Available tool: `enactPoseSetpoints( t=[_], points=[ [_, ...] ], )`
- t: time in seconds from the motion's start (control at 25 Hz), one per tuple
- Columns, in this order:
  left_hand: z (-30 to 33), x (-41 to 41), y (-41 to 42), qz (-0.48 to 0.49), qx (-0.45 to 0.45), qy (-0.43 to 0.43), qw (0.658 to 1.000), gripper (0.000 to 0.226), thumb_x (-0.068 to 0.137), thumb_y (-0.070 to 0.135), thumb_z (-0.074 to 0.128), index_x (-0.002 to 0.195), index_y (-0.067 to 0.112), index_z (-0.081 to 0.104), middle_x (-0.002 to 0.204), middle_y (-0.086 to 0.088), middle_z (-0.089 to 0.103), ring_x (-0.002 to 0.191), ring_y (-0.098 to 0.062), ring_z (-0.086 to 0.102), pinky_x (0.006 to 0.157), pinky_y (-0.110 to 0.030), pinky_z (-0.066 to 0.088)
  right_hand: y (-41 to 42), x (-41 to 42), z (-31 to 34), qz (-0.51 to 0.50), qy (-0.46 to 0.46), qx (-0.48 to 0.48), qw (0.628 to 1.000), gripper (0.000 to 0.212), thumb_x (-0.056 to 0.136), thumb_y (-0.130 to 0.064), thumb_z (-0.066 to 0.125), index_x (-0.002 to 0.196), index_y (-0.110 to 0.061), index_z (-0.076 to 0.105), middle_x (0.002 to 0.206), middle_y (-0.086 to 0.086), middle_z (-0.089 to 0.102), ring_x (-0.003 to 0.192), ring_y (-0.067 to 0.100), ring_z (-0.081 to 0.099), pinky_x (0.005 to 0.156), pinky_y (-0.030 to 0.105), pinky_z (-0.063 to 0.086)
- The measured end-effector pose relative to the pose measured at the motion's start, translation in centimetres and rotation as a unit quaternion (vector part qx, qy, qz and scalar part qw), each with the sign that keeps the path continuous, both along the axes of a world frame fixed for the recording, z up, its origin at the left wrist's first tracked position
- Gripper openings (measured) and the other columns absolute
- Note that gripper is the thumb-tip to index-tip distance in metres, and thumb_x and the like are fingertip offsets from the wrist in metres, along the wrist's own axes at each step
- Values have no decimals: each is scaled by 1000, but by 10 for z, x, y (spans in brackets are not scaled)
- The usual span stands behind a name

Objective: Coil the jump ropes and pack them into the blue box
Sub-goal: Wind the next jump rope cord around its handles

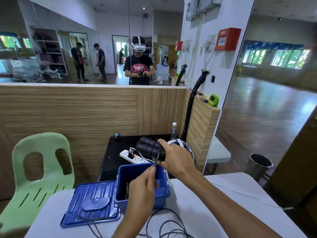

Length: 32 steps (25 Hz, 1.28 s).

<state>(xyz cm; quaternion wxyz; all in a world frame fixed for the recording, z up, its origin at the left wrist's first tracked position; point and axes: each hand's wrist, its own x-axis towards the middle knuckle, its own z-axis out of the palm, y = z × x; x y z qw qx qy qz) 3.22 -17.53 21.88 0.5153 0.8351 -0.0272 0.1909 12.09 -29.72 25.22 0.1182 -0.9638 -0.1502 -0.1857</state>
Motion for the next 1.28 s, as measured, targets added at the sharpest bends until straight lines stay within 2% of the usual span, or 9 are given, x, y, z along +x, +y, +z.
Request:
enactPoseSetpoints(
  t=[0.04,0.12,0.36,0.6,0.88,0.96,1.08,1.16,1.28],
  points=[
    [-2,-1,-2,-17,-123,60,990,38,100,33,43,77,19,69,59,-1,62,60,-5,57,66,-27,42,0,1,0,-1,-7,0,1000,62,84,-53,63,137,-33,37,96,6,64,86,30,65,61,34,48],
    [0,-4,-3,-34,-219,108,969,37,100,32,45,78,17,71,55,3,57,57,-6,53,65,-23,41,-1,0,1,-3,-7,-1,1000,59,84,-53,64,134,-33,40,95,5,65,85,29,65,59,33,45],
    [2,-4,0,-20,-60,-29,998,34,98,26,48,68,19,61,49,7,51,46,-4,42,46,-16,30,0,-2,1,-24,52,-4,998,45,86,-43,66,121,-22,47,98,5,68,87,29,65,60,31,41],
    [-37,7,18,-158,-248,156,943,39,96,40,46,72,10,57,55,-3,37,50,-13,28,48,-26,22,0,-11,6,30,74,37,996,42,82,-41,69,115,-22,49,92,2,67,81,25,64,64,33,49],
    [-58,52,38,-176,-269,212,923,50,90,56,45,58,18,43,54,2,32,53,-14,25,55,-27,28,-10,-22,20,161,176,70,969,60,66,-59,80,109,-30,51,87,-8,64,77,9,62,72,33,55],
    [-59,62,41,-228,-263,206,915,42,94,45,51,68,13,51,59,0,33,57,-15,25,58,-27,31,-11,-27,19,174,159,62,970,60,67,-69,73,107,-30,52,82,-7,64,72,7,62,70,33,55],
    [-58,73,46,-264,-242,182,916,19,85,24,53,72,9,52,61,0,42,56,-9,39,59,-24,37,-13,-33,16,206,139,78,965,46,72,-61,71,104,-34,53,80,-8,65,70,9,62,70,38,55],
    [-49,82,56,-186,-178,174,950,23,86,8,49,65,17,51,62,3,48,56,0,52,57,-21,42,-16,-38,15,244,124,31,961,44,74,-53,71,109,-37,51,85,-9,67,75,10,62,71,36,53],
    [8,95,66,-290,44,180,939,45,96,12,53,53,17,44,53,3,39,49,-6,34,48,-26,28,-24,-44,12,269,80,-25,960,46,74,-45,70,116,-36,51,91,-9,67,80,13,60,71,34,50]
  ],
)
